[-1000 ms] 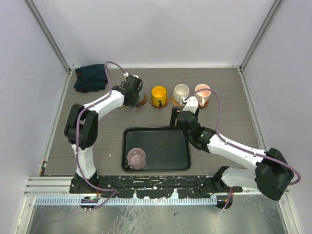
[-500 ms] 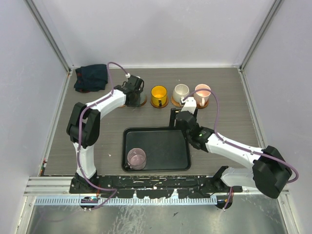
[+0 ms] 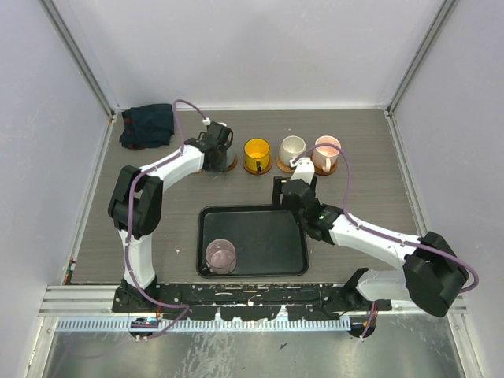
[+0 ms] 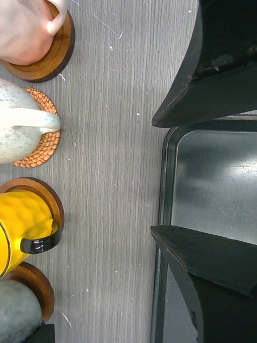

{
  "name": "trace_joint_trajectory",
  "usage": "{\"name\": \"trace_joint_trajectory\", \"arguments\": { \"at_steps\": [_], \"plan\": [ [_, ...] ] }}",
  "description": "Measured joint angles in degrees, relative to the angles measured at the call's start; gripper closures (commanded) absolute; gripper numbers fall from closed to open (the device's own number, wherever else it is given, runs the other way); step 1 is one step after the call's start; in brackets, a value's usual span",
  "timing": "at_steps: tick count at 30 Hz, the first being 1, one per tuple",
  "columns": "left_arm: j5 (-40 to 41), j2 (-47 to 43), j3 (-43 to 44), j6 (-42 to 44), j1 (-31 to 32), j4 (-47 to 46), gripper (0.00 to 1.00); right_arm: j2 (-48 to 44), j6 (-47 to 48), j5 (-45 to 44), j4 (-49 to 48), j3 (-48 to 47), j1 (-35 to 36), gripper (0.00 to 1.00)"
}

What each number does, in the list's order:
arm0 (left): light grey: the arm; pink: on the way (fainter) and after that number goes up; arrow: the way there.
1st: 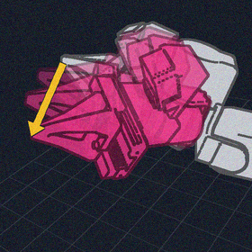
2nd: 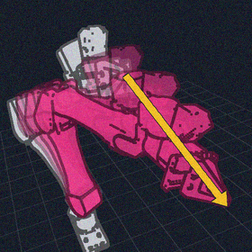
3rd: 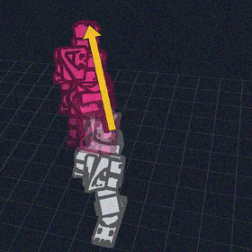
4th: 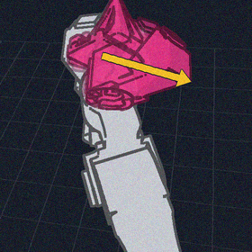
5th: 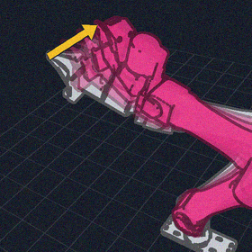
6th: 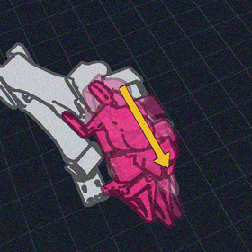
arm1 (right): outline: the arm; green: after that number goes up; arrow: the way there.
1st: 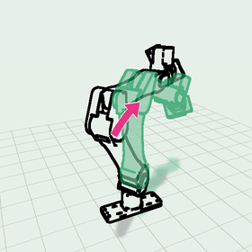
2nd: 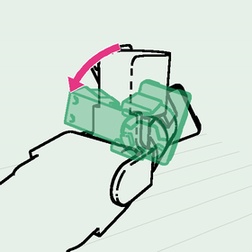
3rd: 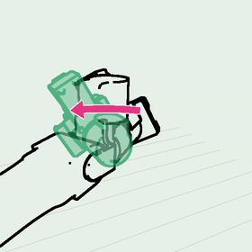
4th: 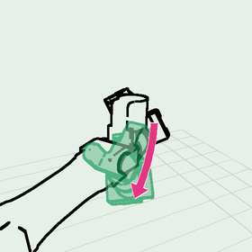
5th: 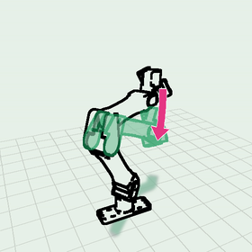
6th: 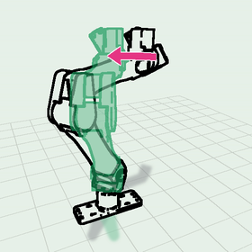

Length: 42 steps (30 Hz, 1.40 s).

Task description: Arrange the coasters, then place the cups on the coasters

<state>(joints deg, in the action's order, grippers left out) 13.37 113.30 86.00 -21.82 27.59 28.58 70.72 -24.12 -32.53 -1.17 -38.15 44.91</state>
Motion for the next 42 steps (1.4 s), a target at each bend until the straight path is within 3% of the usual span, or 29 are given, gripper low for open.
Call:
{"name": "trace_joint_trajectory", "arguments": {
  "at_steps": [17,22,32,42],
  "plan": [
    [1.73,0.46,-2.05,-0.09,0.00,-5.35,1.00,1.29,0.00,1.16,-0.55,-0.22,0.00,0.22],
    [1.90,0.46,-2.36,-0.24,0.04,-5.66,0.86,1.29,0.00,1.62,-0.55,-0.24,0.00,0.23],
    [1.97,0.35,-2.89,-0.24,0.09,-6.01,0.90,1.29,-0.17,2.69,-0.57,-0.74,0.00,0.22],
    [2.21,-0.04,-3.85,-0.44,0.22,-6.69,0.85,1.29,-0.33,3.26,-0.57,-0.74,0.00,0.22]
  ]
}}
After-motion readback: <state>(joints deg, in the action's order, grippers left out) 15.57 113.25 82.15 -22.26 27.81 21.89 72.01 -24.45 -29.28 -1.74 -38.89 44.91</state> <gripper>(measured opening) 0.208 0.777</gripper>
